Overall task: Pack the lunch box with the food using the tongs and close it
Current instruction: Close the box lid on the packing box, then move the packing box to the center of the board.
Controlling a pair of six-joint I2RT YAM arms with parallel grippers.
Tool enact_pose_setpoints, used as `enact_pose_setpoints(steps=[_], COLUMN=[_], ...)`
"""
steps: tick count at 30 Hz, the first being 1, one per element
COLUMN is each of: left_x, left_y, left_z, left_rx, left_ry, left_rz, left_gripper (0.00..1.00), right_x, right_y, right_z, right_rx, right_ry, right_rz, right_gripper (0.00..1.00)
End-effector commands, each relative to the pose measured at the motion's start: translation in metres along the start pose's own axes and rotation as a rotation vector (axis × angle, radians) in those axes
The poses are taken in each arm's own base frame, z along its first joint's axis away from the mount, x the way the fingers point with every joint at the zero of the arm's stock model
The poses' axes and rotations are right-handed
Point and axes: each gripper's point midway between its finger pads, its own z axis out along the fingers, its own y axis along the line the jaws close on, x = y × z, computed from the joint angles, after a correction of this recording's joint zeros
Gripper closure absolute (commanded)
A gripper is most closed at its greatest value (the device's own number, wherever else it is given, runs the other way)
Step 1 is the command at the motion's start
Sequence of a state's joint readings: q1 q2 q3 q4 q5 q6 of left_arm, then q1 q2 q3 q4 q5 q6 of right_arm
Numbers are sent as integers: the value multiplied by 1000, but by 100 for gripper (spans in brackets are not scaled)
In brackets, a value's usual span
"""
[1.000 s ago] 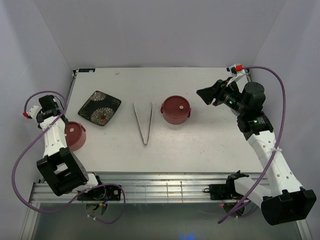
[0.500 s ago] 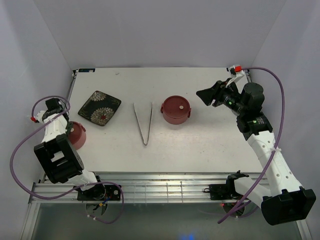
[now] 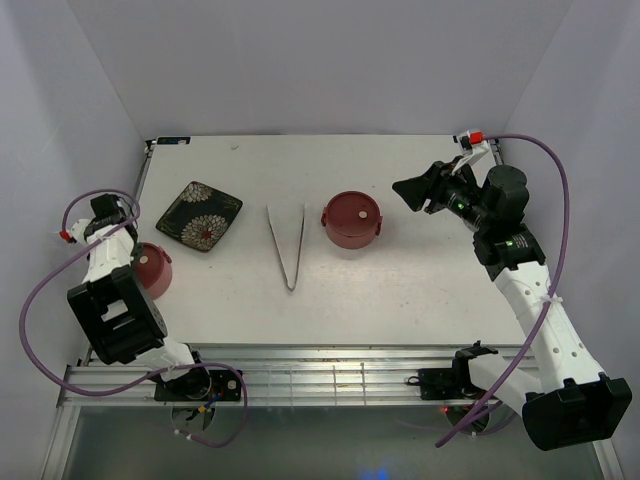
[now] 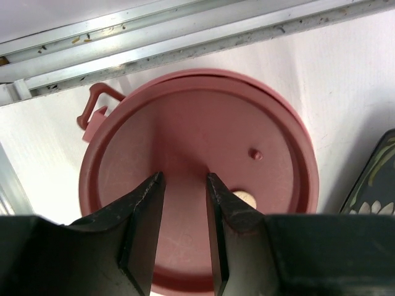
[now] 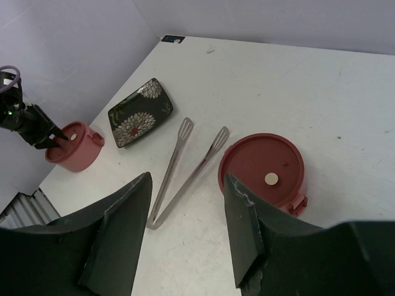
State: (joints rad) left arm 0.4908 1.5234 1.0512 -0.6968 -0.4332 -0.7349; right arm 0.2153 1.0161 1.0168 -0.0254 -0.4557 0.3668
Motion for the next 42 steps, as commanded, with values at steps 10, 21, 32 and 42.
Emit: enact_pose_setpoints(steps=[10, 21, 32, 42], left_x=[-6, 44, 34, 64], left_y=[-6, -19, -8, -1], left_z=[-56, -16, 5, 31], left_rx=[131, 97, -14, -53], left_ry=[-51, 70, 16, 87], left_rz=[-35, 19, 24, 38], left_gripper=[54, 47, 48, 48], right_x=[-7, -6, -8, -12], right_y=[1, -4, -3, 2], right_z=[5, 7, 2, 0], right_rx=[-22, -4, 6, -5], right_ry=[-26, -21, -28, -35], right_rz=[-8, -3, -18, -26], right_gripper=[44, 44, 44, 43])
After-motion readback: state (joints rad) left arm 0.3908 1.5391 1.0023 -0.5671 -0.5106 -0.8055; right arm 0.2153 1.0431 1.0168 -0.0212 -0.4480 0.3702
